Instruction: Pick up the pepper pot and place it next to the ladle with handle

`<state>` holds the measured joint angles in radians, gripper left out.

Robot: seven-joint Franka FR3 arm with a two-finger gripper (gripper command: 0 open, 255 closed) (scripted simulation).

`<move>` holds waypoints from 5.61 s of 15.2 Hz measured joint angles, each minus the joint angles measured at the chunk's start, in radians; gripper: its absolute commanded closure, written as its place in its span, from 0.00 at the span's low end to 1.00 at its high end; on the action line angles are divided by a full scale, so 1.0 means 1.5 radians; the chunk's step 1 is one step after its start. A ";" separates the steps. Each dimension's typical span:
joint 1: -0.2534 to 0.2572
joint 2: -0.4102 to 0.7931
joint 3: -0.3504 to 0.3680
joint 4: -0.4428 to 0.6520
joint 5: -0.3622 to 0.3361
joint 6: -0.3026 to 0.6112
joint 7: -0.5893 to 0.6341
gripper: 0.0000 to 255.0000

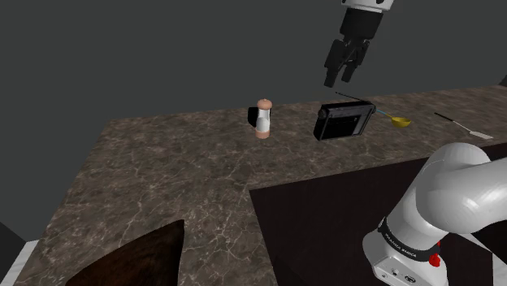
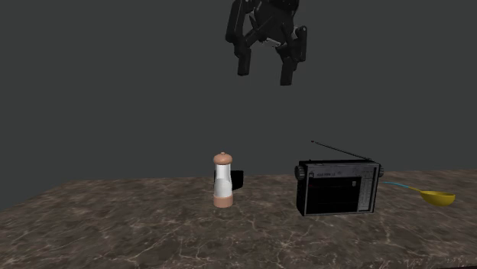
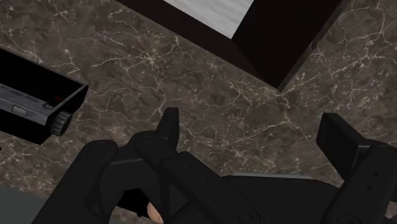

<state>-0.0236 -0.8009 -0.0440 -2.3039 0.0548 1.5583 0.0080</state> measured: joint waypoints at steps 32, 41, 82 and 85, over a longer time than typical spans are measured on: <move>-0.018 0.696 -0.033 0.361 -0.126 0.311 -0.105 0.00; -0.024 0.723 -0.036 0.340 -0.127 0.360 -0.107 0.00; -0.022 0.687 -0.036 0.515 -0.120 0.151 -0.134 1.00; -0.022 0.685 -0.036 0.535 -0.120 0.128 -0.137 1.00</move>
<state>-0.0567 0.2264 -0.0975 -1.5007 -0.1249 1.7507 -0.1971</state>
